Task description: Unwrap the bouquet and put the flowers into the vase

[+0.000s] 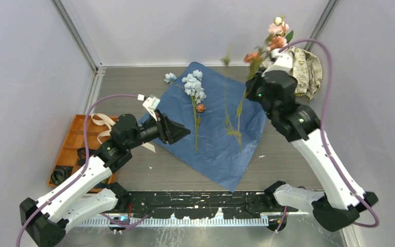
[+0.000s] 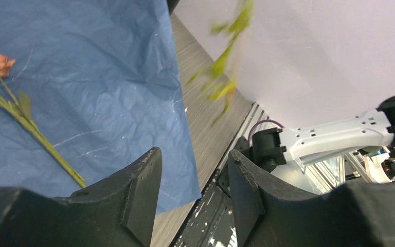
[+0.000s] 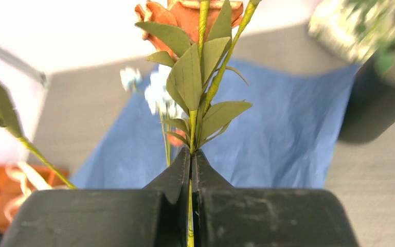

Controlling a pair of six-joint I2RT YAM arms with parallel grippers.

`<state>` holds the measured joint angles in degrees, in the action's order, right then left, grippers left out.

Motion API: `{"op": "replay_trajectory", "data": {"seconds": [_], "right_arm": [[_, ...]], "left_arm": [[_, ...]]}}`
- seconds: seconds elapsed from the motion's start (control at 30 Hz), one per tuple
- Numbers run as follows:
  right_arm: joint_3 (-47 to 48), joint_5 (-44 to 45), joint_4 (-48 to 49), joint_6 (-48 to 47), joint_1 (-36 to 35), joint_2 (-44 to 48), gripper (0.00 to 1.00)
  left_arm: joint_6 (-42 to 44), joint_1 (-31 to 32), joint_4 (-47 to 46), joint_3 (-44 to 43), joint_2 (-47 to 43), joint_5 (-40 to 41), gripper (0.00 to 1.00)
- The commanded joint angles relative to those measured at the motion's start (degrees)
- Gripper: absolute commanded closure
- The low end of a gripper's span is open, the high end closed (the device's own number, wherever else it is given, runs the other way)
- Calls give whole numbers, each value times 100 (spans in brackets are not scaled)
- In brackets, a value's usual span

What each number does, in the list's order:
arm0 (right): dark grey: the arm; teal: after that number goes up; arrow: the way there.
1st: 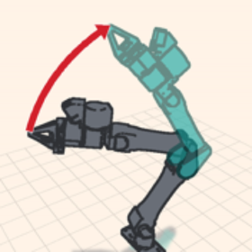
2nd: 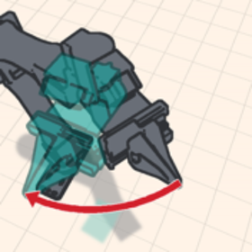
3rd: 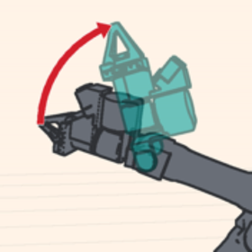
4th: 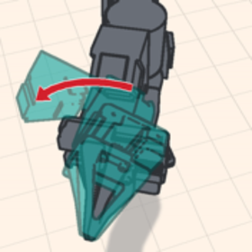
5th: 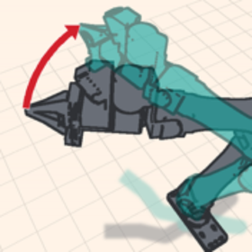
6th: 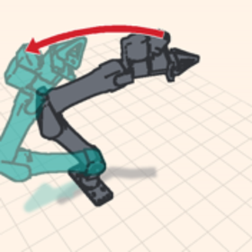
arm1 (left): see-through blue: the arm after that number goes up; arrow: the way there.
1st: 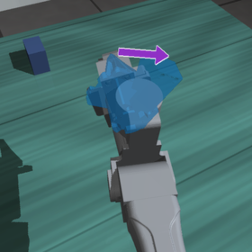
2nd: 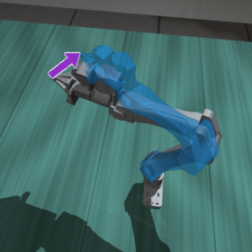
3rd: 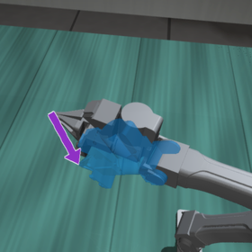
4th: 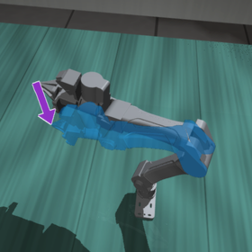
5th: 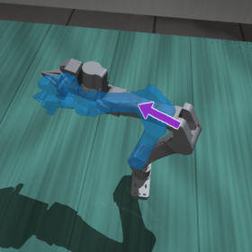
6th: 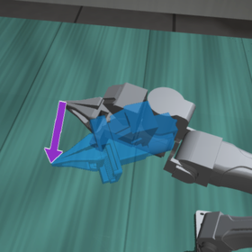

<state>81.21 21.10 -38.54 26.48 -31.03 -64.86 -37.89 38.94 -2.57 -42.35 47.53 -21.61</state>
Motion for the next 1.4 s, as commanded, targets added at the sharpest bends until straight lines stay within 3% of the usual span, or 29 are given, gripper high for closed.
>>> {"op": "replay_trajectory", "data": {"seconds": [0.0, 0.1, 0.27, 0.4, 0.47, 0.8, 1.13, 1.37], "right_arm": [[903, 1505, 742, -1041, -25, 424, 99], [978, 2135, 1556, -1818, -20, 483, 99], [487, 2821, 3810, -3352, -17, 562, 99], [274, 3161, 5636, -4701, 71, 184, 99], [301, 3202, 6254, -4947, 345, -112, 99], [1100, 2441, 5876, -3660, 2148, -1159, 99], [1256, 1651, 5972, -2671, 3241, -1607, 99], [1239, 1388, 5857, -1815, 3567, -1786, 99]], "left_arm": [[51, 19, 72, -99, 313, 116, 50], [60, 22, 67, -108, 417, 170, 50], [79, 18, 103, -32, 434, 443, 51], [147, 18, 150, -36, 450, 511, 51], [159, 22, 143, -52, 481, 508, 51], [227, 17, 141, -70, 504, 529, 52], [230, 18, 63, -141, 680, 532, 52], [262, 18, 105, -121, 661, 623, 52]]}}
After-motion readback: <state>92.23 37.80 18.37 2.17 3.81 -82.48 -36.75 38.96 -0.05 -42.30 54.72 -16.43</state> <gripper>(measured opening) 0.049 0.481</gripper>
